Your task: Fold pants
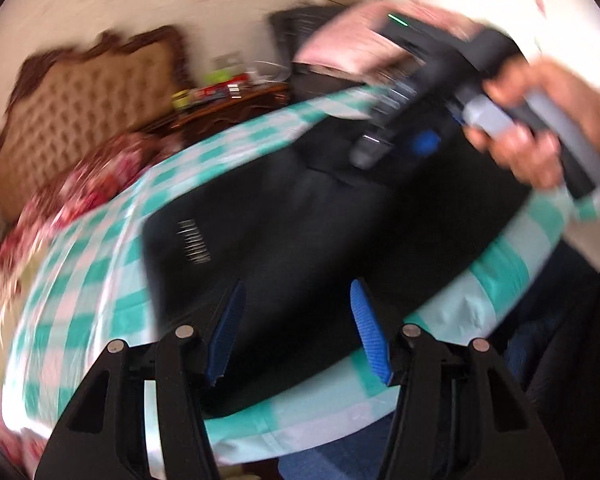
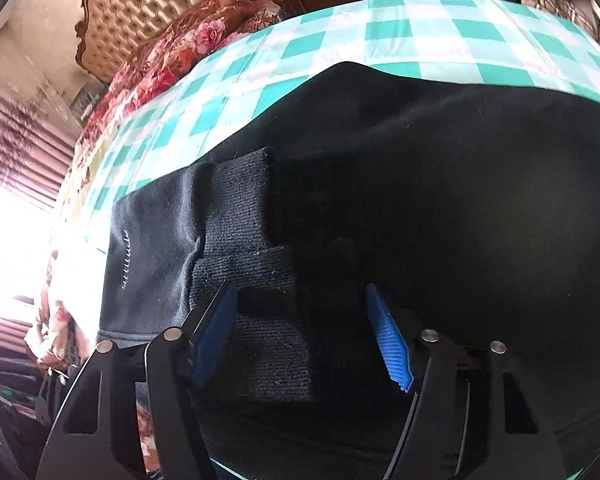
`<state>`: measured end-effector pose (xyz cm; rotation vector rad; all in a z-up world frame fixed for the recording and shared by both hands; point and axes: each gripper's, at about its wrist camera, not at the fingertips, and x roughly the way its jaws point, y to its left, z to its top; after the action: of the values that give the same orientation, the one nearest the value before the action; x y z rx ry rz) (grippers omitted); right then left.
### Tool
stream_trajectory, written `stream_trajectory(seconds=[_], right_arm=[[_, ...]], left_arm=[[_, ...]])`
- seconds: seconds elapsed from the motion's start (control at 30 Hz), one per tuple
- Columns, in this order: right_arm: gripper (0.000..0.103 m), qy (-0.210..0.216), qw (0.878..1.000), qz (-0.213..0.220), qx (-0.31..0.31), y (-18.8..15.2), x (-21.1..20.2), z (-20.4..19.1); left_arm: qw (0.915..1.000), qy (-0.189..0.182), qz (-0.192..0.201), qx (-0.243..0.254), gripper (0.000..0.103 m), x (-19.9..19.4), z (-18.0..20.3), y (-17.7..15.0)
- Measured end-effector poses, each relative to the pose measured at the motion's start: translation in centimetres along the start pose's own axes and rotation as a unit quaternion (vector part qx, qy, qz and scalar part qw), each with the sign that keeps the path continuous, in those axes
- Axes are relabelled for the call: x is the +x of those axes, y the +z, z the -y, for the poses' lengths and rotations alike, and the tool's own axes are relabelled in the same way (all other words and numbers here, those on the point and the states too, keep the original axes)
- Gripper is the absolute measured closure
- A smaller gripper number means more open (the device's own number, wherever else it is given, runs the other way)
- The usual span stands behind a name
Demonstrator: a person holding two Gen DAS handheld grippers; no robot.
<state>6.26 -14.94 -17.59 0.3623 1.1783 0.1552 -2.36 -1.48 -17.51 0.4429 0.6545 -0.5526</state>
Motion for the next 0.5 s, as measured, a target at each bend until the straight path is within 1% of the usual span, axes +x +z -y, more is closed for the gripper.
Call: stream_trajectory(seconds=[0.07, 0.13, 0.17, 0.2, 0.27, 0.3, 0.37, 0.4, 0.47, 0.5], right_arm=[[0.039, -0.007, 1.000, 0.001, -0.006, -0.1, 0.0, -0.2], [0.042, -0.010, 1.000, 0.002, -0.008, -0.3, -0.1, -0.3], [0.043, -0.011, 1.000, 0.002, -0.010, -0.4, -0.1, -0.3], [0.044, -0.012, 1.000, 0.003, -0.012, -0.5, -0.2, -0.3], [0.047, -0.016, 1.000, 0.002, -0.018, -0.5, -0.3, -0.4], [0.048, -0.018, 1.000, 0.002, -0.020, -0.6, -0.4, -0.5], [0.056, -0.024, 0.999, 0.003, -0.030, -0.6, -0.5, -0.8], [0.058, -0.025, 0.999, 0.004, -0.032, -0.7, -0.6, -0.9], [0.070, -0.029, 0.999, 0.007, -0.036, -0.8, -0.9, -1.0], [0.072, -0.032, 0.999, 0.008, -0.037, -0.8, -1.0, -1.1]], left_arm=[[0.9996, -0.015, -0.002, 0.023, 0.048, 1.3, 1.2, 0.6], [0.9993, -0.016, -0.012, 0.032, 0.048, 2.7, 1.8, 1.3], [0.9990, -0.011, -0.015, 0.040, 0.048, 3.3, 2.0, 1.5], [0.9984, 0.000, -0.017, 0.054, 0.050, 3.8, 2.4, 1.7], [0.9976, 0.005, -0.019, 0.067, 0.054, 4.3, 3.0, 1.9], [0.9978, 0.003, -0.019, 0.064, 0.059, 4.5, 3.0, 2.0], [0.9980, 0.006, -0.017, 0.060, 0.074, 4.5, 3.0, 2.1], [0.9977, 0.020, -0.018, 0.062, 0.085, 4.7, 3.0, 2.2], [0.9976, 0.024, -0.017, 0.063, 0.088, 4.9, 2.8, 2.3], [0.9977, 0.024, -0.015, 0.062, 0.090, 4.7, 2.8, 2.4]])
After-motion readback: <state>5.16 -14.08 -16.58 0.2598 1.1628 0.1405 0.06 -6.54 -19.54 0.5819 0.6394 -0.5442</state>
